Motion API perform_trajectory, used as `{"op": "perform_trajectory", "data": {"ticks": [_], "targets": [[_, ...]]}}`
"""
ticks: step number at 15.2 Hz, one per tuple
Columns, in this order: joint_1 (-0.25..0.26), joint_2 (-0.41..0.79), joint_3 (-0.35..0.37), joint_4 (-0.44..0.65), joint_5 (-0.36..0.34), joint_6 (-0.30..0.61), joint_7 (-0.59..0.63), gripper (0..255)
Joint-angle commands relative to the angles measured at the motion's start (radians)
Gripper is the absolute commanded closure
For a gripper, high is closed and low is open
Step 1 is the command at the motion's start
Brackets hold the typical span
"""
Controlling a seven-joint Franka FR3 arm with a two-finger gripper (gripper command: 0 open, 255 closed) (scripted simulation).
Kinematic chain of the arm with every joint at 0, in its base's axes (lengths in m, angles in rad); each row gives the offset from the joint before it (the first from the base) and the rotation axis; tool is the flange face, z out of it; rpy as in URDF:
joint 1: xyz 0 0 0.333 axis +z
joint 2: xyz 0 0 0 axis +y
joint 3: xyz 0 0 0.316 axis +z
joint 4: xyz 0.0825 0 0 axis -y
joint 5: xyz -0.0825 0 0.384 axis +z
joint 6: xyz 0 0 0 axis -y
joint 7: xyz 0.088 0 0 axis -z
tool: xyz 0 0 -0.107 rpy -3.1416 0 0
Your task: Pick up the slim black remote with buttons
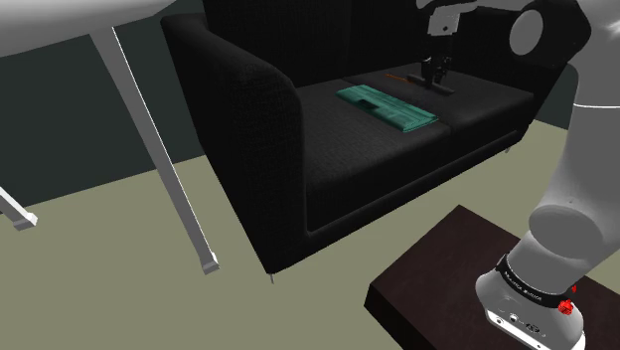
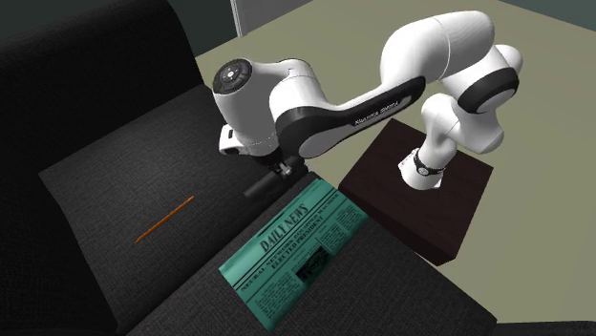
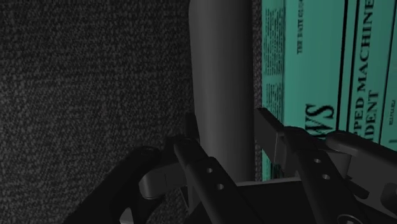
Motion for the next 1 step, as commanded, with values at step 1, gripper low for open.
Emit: {"op": "perform_trajectory", "data": {"ticks": [1], "targets": [[-0.001, 0.002, 0.0, 0.011, 0.001, -0.009, 0.0, 255]]}}
